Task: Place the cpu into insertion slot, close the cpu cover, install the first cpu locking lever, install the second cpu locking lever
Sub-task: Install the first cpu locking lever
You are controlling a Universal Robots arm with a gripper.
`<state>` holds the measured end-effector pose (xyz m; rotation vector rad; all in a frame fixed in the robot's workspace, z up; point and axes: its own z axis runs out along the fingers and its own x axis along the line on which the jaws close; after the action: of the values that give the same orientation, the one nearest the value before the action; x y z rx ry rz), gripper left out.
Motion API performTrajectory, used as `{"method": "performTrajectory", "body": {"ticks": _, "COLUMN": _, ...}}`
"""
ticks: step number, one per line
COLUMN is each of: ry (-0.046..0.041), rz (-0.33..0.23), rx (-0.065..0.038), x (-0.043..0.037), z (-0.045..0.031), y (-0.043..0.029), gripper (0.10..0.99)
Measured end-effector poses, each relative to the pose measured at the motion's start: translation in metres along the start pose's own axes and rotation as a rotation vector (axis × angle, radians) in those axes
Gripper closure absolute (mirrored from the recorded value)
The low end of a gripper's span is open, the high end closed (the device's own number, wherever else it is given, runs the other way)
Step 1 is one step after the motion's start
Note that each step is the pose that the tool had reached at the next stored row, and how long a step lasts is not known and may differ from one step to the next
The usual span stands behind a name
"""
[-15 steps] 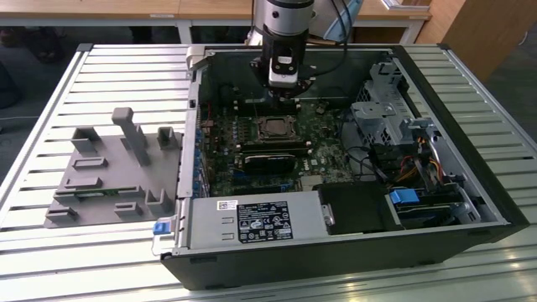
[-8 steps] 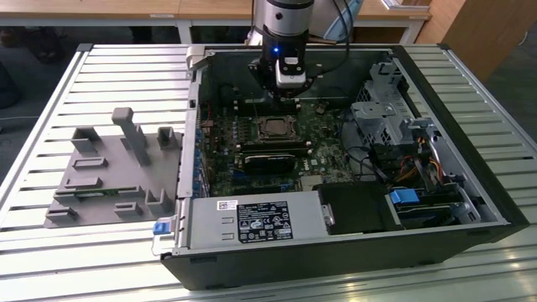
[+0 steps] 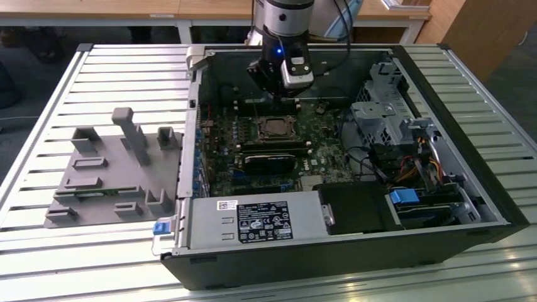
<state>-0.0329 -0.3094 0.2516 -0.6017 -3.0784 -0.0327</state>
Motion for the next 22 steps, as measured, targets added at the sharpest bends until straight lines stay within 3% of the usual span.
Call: {"method": "performTrajectory", "body": {"ticks": 22, "ry": 0.0076, "rz": -0.394, "rx": 0.003, "x": 0.0, "z": 0.001, "y": 0.0, "gripper": 0.98}}
